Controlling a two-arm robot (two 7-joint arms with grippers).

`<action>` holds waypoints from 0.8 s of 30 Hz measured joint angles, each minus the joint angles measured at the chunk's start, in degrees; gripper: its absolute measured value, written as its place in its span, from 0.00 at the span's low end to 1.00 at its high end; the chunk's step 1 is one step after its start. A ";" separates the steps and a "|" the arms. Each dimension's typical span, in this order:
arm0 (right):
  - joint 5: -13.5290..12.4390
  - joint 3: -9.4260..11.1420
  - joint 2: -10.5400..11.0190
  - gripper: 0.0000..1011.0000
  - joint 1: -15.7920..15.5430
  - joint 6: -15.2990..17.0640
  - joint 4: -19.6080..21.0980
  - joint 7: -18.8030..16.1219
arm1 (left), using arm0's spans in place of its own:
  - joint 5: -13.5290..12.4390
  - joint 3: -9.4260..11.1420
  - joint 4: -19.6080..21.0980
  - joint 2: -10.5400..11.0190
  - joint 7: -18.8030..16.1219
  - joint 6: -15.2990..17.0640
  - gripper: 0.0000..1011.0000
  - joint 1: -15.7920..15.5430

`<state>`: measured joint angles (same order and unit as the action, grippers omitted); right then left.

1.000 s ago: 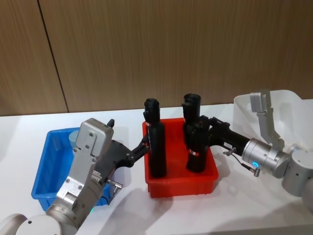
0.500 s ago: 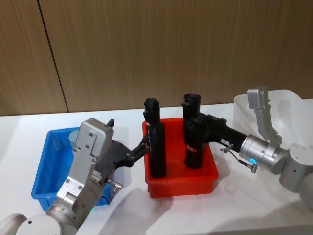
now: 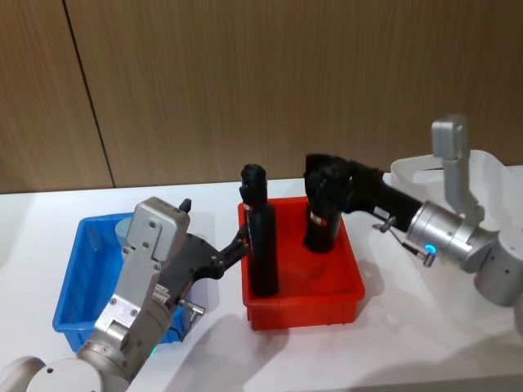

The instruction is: Pick the cotton swabs from the blue box and place them into the white box.

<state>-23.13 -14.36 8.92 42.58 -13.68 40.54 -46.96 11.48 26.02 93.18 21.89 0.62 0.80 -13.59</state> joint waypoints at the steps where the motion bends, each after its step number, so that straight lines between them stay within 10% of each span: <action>1: 0.00 0.00 0.00 0.53 0.00 0.00 0.00 0.00 | 0.00 0.00 0.00 0.00 0.00 0.00 0.99 0.00; 9: 0.12 1.38 2.73 0.53 -5.77 4.47 15.69 4.85 | 0.00 0.00 0.00 0.00 0.00 0.00 0.99 0.00; 24: 2.54 4.27 6.85 0.53 -11.33 9.30 29.92 14.17 | 0.00 0.00 0.00 0.00 0.00 0.00 0.99 0.00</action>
<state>-20.59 -10.09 15.77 31.24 -4.37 70.46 -32.79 11.48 26.02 93.17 21.89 0.62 0.80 -13.59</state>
